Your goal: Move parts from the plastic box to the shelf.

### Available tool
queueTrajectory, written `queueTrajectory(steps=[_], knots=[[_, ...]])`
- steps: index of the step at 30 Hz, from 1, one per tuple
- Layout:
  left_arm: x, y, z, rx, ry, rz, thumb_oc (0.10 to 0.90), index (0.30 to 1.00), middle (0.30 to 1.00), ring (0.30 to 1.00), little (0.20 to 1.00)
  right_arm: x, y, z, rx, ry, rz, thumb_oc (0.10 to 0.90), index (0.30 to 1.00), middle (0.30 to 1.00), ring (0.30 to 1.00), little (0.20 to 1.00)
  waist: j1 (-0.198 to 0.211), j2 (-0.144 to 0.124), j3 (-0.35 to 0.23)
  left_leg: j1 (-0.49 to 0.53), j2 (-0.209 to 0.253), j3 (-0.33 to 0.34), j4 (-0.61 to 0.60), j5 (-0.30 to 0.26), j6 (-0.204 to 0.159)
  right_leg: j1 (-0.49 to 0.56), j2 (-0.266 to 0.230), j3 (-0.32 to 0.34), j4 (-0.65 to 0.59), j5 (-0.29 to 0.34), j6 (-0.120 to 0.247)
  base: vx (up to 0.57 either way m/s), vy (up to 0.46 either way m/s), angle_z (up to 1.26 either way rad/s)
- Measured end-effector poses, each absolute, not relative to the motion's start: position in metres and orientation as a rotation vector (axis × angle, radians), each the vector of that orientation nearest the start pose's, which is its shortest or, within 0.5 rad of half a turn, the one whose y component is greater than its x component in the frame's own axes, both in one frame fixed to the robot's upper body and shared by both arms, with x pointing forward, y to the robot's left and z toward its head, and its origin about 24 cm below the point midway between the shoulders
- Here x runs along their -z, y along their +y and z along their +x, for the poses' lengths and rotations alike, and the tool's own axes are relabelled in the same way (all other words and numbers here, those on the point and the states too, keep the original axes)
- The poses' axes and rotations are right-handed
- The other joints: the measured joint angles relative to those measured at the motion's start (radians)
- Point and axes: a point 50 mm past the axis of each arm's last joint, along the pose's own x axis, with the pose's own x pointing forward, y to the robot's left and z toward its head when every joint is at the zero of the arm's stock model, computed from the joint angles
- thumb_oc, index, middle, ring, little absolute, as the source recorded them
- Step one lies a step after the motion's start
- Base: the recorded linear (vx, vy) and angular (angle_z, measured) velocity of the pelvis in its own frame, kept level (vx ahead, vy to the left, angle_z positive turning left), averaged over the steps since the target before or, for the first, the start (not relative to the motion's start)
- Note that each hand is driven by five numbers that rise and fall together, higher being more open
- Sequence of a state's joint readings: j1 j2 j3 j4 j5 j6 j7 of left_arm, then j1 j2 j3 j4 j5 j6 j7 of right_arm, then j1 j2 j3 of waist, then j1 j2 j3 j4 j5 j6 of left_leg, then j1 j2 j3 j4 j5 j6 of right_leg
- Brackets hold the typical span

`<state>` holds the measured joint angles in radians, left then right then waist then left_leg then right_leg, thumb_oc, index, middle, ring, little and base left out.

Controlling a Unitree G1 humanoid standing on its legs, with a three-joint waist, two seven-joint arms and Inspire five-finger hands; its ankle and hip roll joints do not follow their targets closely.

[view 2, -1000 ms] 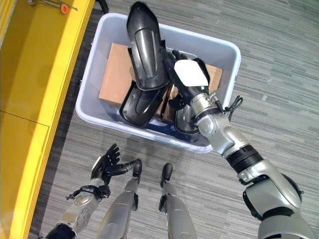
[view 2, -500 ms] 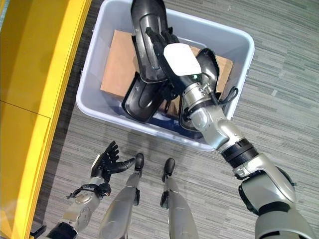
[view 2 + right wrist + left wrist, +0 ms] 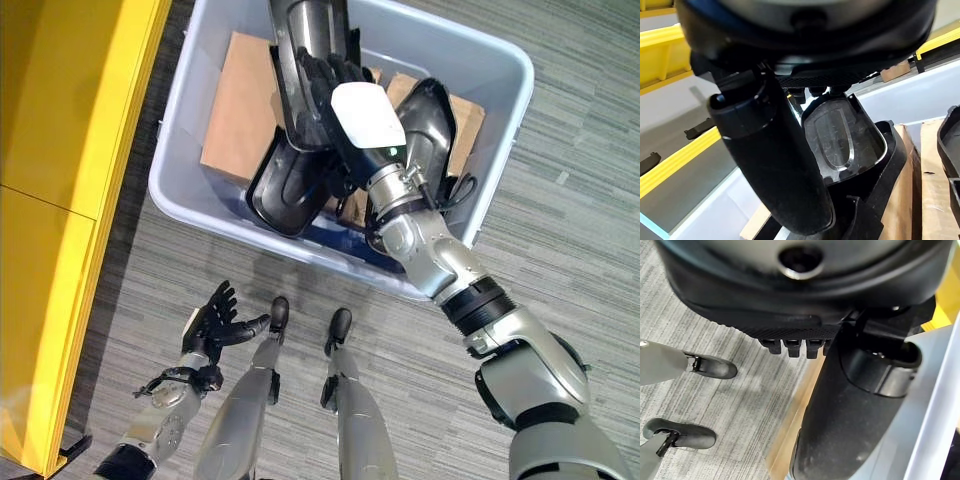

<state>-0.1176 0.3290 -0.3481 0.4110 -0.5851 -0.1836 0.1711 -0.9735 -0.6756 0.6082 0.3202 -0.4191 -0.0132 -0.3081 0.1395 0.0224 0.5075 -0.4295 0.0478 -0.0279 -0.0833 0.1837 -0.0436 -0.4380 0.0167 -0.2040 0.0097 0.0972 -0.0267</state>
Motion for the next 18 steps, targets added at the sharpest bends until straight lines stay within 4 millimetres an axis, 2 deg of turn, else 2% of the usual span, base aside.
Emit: queueTrajectory(steps=[12,14,15,18], knots=[[0.009,0.171,0.262,-0.029,0.198,-0.158,0.900,1.000,1.000,1.000,1.000,-0.277,-0.125,0.362,0.095,-0.872,-1.292,0.900,1.000,1.000,1.000,1.000,0.000,-0.001,0.003,-0.071,-0.004,-0.002,0.000,0.017,0.002,-0.118,-0.014,-0.001,0.101,-0.036,0.000,0.01,0.000,0.01],[0.008,0.170,0.263,-0.026,0.188,-0.160,0.900,1.000,1.000,1.000,1.000,-0.287,-0.124,0.362,0.114,-0.897,-1.299,0.900,1.000,1.000,1.000,1.000,0.000,0.000,0.003,-0.098,-0.011,-0.003,0.000,0.025,0.002,-0.172,-0.027,-0.001,0.162,-0.063,-0.001,0.05,0.010,0.08],[0.005,0.169,0.264,-0.022,0.176,-0.162,0.900,1.000,1.000,1.000,1.000,-0.300,-0.122,0.360,0.148,-0.936,-1.317,0.900,1.000,1.000,1.000,1.000,0.000,0.000,0.003,-0.134,-0.019,-0.004,0.000,0.033,0.006,-0.236,-0.042,-0.001,0.227,-0.087,-0.002,0.02,0.007,0.11],[0.004,0.169,0.265,-0.020,0.171,-0.163,0.900,1.000,1.000,1.000,1.000,-0.312,-0.118,0.362,0.177,-0.966,-1.337,0.900,1.000,1.000,1.000,1.000,0.000,-0.001,0.004,-0.191,-0.035,-0.004,0.019,0.038,0.008,-0.320,-0.067,0.000,0.306,-0.119,-0.004,0.03,0.000,0.12]])
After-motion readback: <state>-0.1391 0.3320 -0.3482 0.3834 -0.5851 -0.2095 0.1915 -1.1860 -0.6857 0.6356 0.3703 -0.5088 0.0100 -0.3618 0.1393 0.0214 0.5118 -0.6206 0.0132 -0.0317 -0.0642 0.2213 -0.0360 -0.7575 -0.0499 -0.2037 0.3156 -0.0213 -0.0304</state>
